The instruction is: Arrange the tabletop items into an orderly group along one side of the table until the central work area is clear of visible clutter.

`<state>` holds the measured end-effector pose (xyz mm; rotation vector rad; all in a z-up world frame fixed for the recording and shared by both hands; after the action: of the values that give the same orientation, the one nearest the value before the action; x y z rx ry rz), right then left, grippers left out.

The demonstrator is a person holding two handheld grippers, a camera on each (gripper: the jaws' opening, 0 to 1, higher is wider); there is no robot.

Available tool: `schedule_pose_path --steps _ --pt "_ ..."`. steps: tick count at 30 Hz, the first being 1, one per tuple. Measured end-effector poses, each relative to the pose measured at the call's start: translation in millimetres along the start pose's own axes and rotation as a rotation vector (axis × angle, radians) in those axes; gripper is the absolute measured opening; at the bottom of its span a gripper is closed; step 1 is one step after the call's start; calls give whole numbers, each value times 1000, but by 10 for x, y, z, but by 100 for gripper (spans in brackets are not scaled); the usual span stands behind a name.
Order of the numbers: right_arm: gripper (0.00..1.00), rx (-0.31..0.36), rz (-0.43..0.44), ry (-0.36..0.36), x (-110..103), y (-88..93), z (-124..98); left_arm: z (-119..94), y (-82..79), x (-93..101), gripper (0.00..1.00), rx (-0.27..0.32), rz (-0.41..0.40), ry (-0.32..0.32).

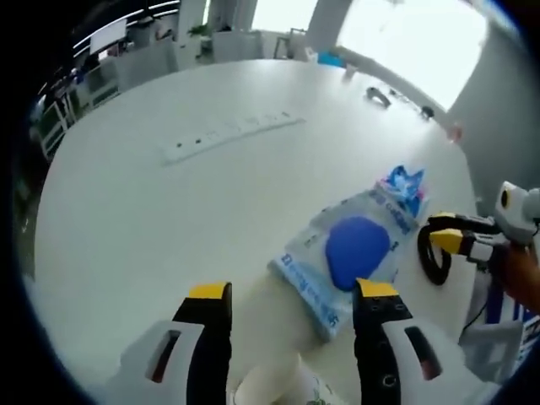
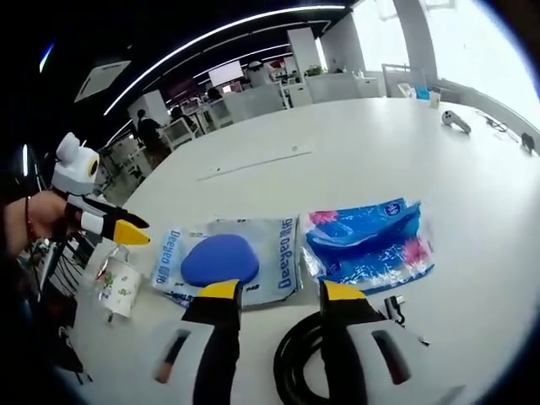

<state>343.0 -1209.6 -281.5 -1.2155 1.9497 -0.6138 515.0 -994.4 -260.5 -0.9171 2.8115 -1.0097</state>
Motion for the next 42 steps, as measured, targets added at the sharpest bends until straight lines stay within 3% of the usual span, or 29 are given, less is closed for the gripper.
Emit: schedule_pose_path --steps 11,23,42 --pt "45 -9 -43 -32 -87 -35 -6 -191 41 -27 67 42 -15 -4" --pt "59 -15 -105 -117 -271 -122 35 -451 140 -56 76 97 -53 -6" --pt "71 -19 -199 -248 -526 -261 26 -869 330 -91 83 173 -88 -12"
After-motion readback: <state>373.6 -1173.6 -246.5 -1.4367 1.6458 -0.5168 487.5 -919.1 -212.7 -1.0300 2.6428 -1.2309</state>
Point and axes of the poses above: the point that each gripper's makers call its tool centre point, and the gripper's own axes: z roughly forward along the fingers, x roughly to its right, y roughly out of its underside, the point moved 7 cm from there along -z, roughly backward along the fingers, and after that the axes turned 6 degrees about z, right-handed, at the moved point
